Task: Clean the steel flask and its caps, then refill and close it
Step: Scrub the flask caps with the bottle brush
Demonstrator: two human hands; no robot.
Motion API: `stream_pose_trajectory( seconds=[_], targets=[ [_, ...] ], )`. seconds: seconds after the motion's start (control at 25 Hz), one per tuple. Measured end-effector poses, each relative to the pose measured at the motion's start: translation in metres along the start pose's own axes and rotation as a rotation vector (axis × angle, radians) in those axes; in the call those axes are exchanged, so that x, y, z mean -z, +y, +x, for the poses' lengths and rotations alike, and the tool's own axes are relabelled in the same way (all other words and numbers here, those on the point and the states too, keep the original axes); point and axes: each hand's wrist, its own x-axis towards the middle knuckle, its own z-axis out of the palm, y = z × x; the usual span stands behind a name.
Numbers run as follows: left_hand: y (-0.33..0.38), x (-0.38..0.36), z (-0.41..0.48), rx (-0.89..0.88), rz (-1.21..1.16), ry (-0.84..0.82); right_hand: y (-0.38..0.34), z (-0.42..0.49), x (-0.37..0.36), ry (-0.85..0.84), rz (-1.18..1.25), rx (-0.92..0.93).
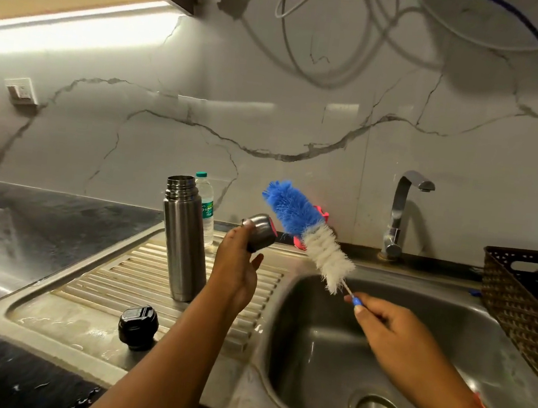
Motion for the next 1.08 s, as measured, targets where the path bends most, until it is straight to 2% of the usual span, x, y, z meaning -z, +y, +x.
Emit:
stream_pose_trajectory(
  seconds=[0.08,0.32,0.44,0.6,0.76,0.88,1.0,1.08],
  targets=[
    [-0.001,0.0,0.001,0.058,-0.077,0.029,0.002,0.002,-0.001,-0.003,-0.023,0.005],
    [-0.005,0.002,-0.004,-0.08,0.273,-0.056,0.004,0.002,-0.002,-0.007,-0.087,0.035],
    [-0.006,0.003,-0.004,-0.14,0.349,-0.105,0.003,0.002,-0.002,-0.004,-0.112,0.038],
    [-0.006,0.004,-0.001,-0.203,0.38,-0.091,0.004,-0.001,-0.002,-0.015,-0.135,0.035],
    [-0.013,-0.003,-0.006,-0.293,0.626,-0.149,0.002,0.0,-0.006,-0.008,-0.199,0.036],
    [-0.01,0.001,-0.004,-0.35,0.612,-0.074,0.004,-0.001,-0.006,-0.017,-0.242,0.035],
    [-0.013,0.002,-0.007,-0.383,0.736,-0.147,0.005,0.0,-0.006,-0.013,-0.261,0.044],
    [-0.014,0.001,-0.008,-0.411,0.759,-0.127,0.006,0.001,-0.007,-0.006,-0.262,0.045]
  ],
)
